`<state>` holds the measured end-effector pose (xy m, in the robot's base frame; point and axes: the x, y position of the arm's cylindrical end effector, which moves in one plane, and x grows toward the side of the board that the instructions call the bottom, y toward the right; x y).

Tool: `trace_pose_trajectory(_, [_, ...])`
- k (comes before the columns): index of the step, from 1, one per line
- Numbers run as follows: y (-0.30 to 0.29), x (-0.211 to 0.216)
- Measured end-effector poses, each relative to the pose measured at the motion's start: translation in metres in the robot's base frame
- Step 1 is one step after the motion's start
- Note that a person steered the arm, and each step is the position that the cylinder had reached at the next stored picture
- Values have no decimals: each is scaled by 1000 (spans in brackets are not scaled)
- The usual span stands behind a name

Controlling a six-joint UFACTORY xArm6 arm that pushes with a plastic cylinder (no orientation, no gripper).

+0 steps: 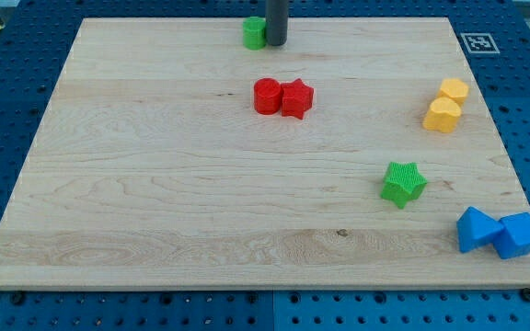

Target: Move the green star diagonally right to the red star

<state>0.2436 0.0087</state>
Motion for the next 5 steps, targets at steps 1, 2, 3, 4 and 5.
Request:
trace_pose_trajectory(1, [24, 5])
trace_pose_trajectory(2, [100, 5])
trace_pose_trajectory(3, [203, 7])
trace_pose_trajectory(4, [309, 23])
trace_pose_trajectory(5, [336, 34])
